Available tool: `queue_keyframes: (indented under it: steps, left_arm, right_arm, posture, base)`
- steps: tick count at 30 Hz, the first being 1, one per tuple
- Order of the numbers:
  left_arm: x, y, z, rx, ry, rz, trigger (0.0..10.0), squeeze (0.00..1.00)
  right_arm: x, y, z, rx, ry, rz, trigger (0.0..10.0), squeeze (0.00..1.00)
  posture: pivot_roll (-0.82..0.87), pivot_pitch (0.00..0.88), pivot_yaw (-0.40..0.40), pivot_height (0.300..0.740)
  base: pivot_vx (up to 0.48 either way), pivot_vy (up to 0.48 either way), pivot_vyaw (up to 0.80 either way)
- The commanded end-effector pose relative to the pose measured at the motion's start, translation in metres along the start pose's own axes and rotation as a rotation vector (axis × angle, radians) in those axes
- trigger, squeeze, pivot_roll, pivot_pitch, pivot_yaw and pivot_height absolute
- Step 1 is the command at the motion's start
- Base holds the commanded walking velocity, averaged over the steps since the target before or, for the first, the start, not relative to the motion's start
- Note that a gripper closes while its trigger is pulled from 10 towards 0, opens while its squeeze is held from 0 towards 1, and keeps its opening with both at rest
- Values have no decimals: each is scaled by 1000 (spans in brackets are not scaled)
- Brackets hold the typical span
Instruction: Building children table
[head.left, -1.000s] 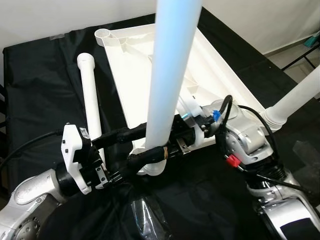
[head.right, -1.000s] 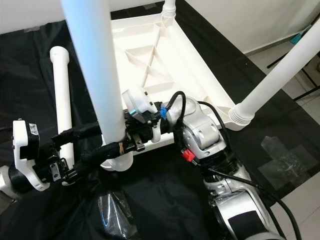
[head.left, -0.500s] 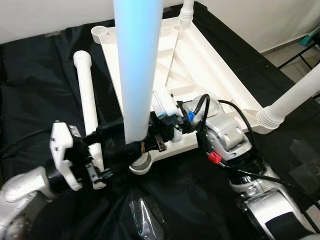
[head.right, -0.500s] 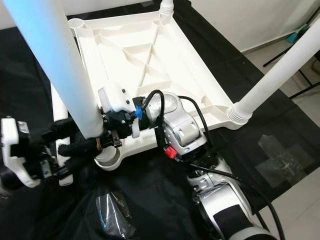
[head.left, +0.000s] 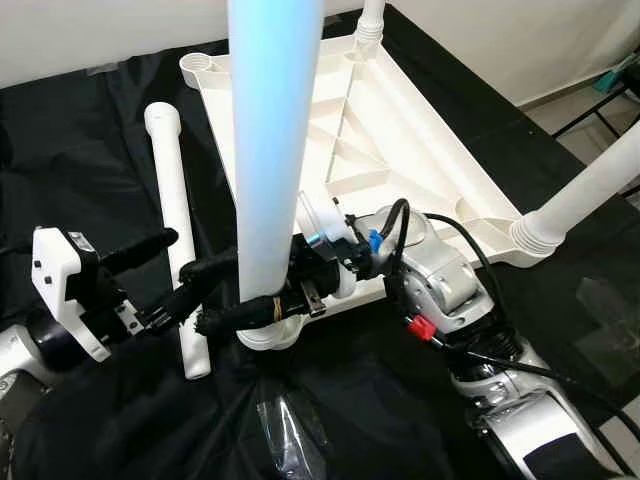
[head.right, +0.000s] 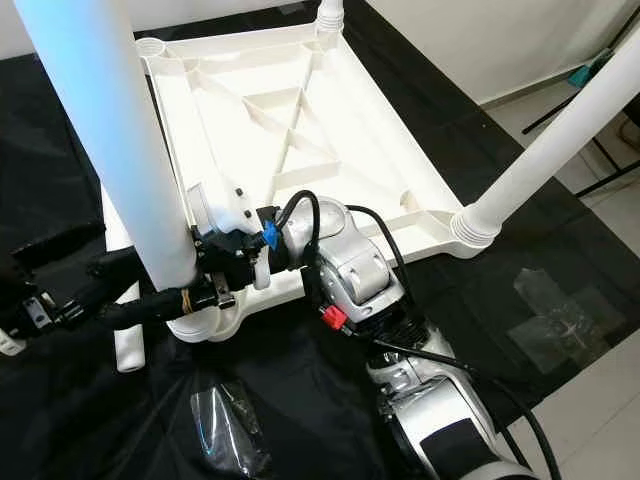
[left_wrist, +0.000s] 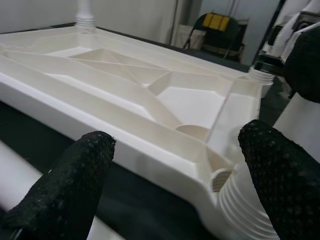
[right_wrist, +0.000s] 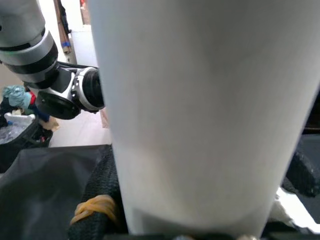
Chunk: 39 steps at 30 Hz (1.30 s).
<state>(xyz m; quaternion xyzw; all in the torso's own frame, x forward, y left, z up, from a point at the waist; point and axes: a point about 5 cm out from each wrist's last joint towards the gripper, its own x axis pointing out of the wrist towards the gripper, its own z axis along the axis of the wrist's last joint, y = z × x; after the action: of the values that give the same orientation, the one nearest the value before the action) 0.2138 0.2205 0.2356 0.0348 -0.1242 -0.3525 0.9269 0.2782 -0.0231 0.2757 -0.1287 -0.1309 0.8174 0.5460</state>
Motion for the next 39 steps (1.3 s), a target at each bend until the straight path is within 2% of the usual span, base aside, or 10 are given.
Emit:
queue_keyframes:
  steps: [1, 4, 11, 19, 27, 35, 39]
  left_arm:
    - [1, -9, -2, -17, -5, -34, 10000, 0]
    - [3, -12, -3, -26, -9, -47, 10000, 0]
    - [4, -13, -1, -25, -13, -52, 10000, 0]
    - [8, -19, 5, -23, -38, -68, 10000, 0]
    - [11, -24, 7, -26, -49, -82, 10000, 0]
    - [13, -26, 7, -25, -51, -85, 10000, 0]
    - [15, -28, 6, -29, -51, -90, 10000, 0]
  right_arm:
    - [-2, 7, -9, 24, 47, 41, 10000, 0]
    - [-10, 6, -11, 3, 105, 39, 10000, 0]
    - [-17, 1, -12, -9, 118, -21, 10000, 0]
    - [-17, -5, -13, 7, 79, -80, 10000, 0]
    - [-27, -13, -14, 29, 81, -135, 10000, 0]
    - [-28, -14, -13, 45, 95, -117, 10000, 0]
    - [-25, -15, -9, 72, 41, -105, 10000, 0]
  posture:
    - [36, 311, -106, 740]
    - [35, 319, -108, 740]
    - [38, 330, -109, 740]
    - [36, 353, -115, 740]
    - [30, 366, -122, 740]
    - [20, 370, -129, 740]
    - [22, 372, -127, 740]
  base:
    - [0, 0, 0]
    - [0, 0, 0]
    - [0, 0, 0]
    - [0, 0, 0]
    - [0, 0, 0]
    - [0, 0, 0]
    - [0, 0, 0]
